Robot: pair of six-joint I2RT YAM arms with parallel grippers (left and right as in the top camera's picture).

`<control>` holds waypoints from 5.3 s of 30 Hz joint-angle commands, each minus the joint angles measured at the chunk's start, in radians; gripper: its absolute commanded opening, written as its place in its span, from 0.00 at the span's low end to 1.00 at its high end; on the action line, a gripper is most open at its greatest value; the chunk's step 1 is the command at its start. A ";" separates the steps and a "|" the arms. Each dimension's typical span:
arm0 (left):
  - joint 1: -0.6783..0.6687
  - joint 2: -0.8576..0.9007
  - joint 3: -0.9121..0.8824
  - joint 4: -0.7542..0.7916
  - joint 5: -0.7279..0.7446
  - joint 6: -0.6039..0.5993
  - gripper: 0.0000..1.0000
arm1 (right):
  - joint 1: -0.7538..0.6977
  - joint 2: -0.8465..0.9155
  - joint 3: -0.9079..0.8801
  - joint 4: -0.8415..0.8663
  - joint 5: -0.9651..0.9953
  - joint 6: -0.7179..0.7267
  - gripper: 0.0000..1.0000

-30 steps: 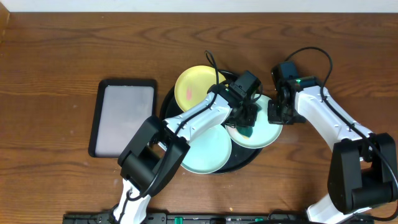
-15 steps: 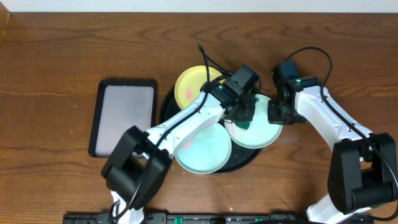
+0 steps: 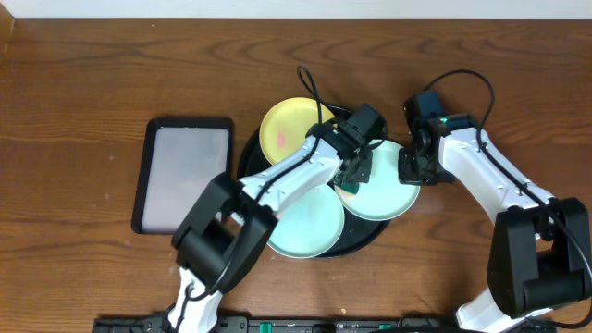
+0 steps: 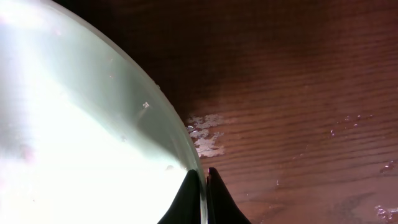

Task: Clean dirty plates on tray and stack at the side

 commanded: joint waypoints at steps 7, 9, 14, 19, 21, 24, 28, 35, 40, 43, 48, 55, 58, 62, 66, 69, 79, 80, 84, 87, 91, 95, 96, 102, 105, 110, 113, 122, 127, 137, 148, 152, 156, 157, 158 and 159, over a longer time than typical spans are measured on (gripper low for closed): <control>-0.008 0.041 -0.014 0.016 0.359 -0.031 0.07 | 0.003 -0.001 0.012 0.004 -0.006 -0.004 0.02; -0.008 0.040 -0.014 0.024 0.441 -0.031 0.07 | 0.003 -0.001 0.012 0.005 -0.006 -0.004 0.02; -0.008 0.000 -0.013 0.026 0.466 -0.032 0.07 | 0.003 -0.001 0.012 0.005 -0.006 -0.004 0.02; -0.008 -0.081 -0.013 0.030 0.328 -0.031 0.08 | 0.003 -0.001 0.012 0.005 -0.005 -0.004 0.02; -0.008 -0.099 -0.013 0.030 0.230 -0.031 0.08 | 0.003 -0.001 0.012 0.005 -0.006 -0.004 0.02; -0.008 -0.100 -0.014 0.030 0.086 -0.031 0.08 | 0.003 -0.001 0.012 0.005 -0.006 -0.004 0.02; -0.009 -0.069 -0.016 0.047 -0.020 -0.031 0.08 | 0.003 -0.001 0.012 0.005 -0.006 -0.004 0.02; -0.014 -0.005 -0.017 0.151 0.009 -0.032 0.08 | 0.003 -0.001 0.012 0.005 -0.006 -0.004 0.02; -0.030 0.005 -0.017 0.165 0.035 -0.031 0.08 | 0.003 -0.001 0.012 0.005 -0.006 -0.004 0.02; -0.048 0.024 -0.018 0.164 0.035 -0.031 0.08 | 0.003 -0.001 0.012 0.005 -0.006 -0.004 0.02; -0.081 0.045 -0.019 0.165 0.079 -0.031 0.08 | 0.003 -0.001 0.012 0.004 -0.006 -0.004 0.02; -0.094 0.040 -0.018 0.151 0.437 0.023 0.08 | 0.003 -0.001 0.012 0.005 -0.006 -0.004 0.02; -0.093 0.037 -0.018 0.093 0.455 0.026 0.08 | 0.003 -0.001 0.012 0.005 -0.006 -0.004 0.02; -0.081 0.022 -0.018 0.026 0.422 0.041 0.08 | 0.003 -0.001 0.012 0.004 -0.006 -0.004 0.02; -0.058 -0.028 -0.018 -0.014 0.358 0.041 0.08 | 0.003 -0.001 0.012 0.004 -0.006 -0.004 0.02; -0.042 -0.082 -0.018 -0.034 0.291 0.040 0.08 | 0.003 -0.001 0.012 0.004 -0.006 -0.004 0.03; 0.021 -0.295 -0.018 -0.127 0.001 0.041 0.08 | 0.003 -0.001 0.012 0.000 -0.005 -0.004 0.31; 0.038 -0.319 -0.018 -0.152 -0.028 0.041 0.08 | 0.003 -0.001 0.012 0.000 -0.005 -0.004 0.36; 0.136 -0.409 -0.018 -0.275 -0.105 0.040 0.08 | 0.003 -0.001 0.012 -0.011 -0.005 -0.004 0.44; 0.239 -0.468 -0.018 -0.365 -0.138 0.047 0.08 | 0.003 -0.001 0.012 -0.016 -0.005 -0.004 0.46; 0.428 -0.521 -0.018 -0.464 -0.146 0.109 0.08 | 0.003 -0.001 0.012 -0.015 -0.005 -0.004 0.49; 0.626 -0.519 -0.021 -0.584 -0.213 0.113 0.08 | 0.003 -0.001 0.012 -0.019 -0.005 -0.004 0.51; 0.675 -0.517 -0.027 -0.604 -0.212 0.120 0.08 | 0.003 -0.001 0.012 -0.019 -0.005 -0.004 0.51; 0.885 -0.515 -0.120 -0.586 -0.212 0.150 0.07 | 0.003 -0.001 0.012 -0.023 -0.005 -0.004 0.52; 0.933 -0.515 -0.160 -0.553 -0.206 0.151 0.07 | 0.003 -0.001 0.012 -0.030 -0.005 -0.004 0.52; 0.949 -0.515 -0.180 -0.510 -0.151 0.198 0.08 | 0.003 -0.001 0.010 -0.033 -0.005 -0.003 0.52; 0.949 -0.515 -0.180 -0.508 -0.151 0.198 0.07 | 0.003 -0.001 0.010 -0.033 -0.005 -0.004 0.49; 0.949 -0.515 -0.182 -0.509 -0.151 0.198 0.08 | 0.003 0.000 -0.013 -0.029 -0.005 -0.003 0.34; 0.949 -0.515 -0.182 -0.509 -0.152 0.198 0.07 | 0.003 0.000 -0.014 -0.025 -0.005 -0.003 0.22; 0.949 -0.515 -0.183 -0.520 -0.151 0.198 0.08 | 0.003 0.000 -0.016 -0.012 -0.005 -0.003 0.25; 0.949 -0.515 -0.183 -0.520 -0.151 0.198 0.08 | 0.003 0.000 -0.050 0.011 -0.005 -0.003 0.08; 0.949 -0.515 -0.183 -0.520 -0.151 0.198 0.07 | 0.003 -0.001 -0.056 0.016 0.011 -0.004 0.01; 0.949 -0.515 -0.183 -0.520 -0.151 0.198 0.07 | 0.002 -0.025 -0.021 -0.031 0.032 -0.004 0.01; 0.949 -0.515 -0.183 -0.520 -0.151 0.198 0.08 | 0.002 -0.037 -0.007 -0.046 0.032 -0.004 0.01; 0.949 -0.515 -0.183 -0.520 -0.151 0.198 0.08 | 0.002 -0.048 0.002 -0.056 0.032 -0.004 0.01; 0.949 -0.515 -0.183 -0.520 -0.151 0.198 0.08 | 0.002 -0.061 0.011 -0.064 0.032 -0.004 0.01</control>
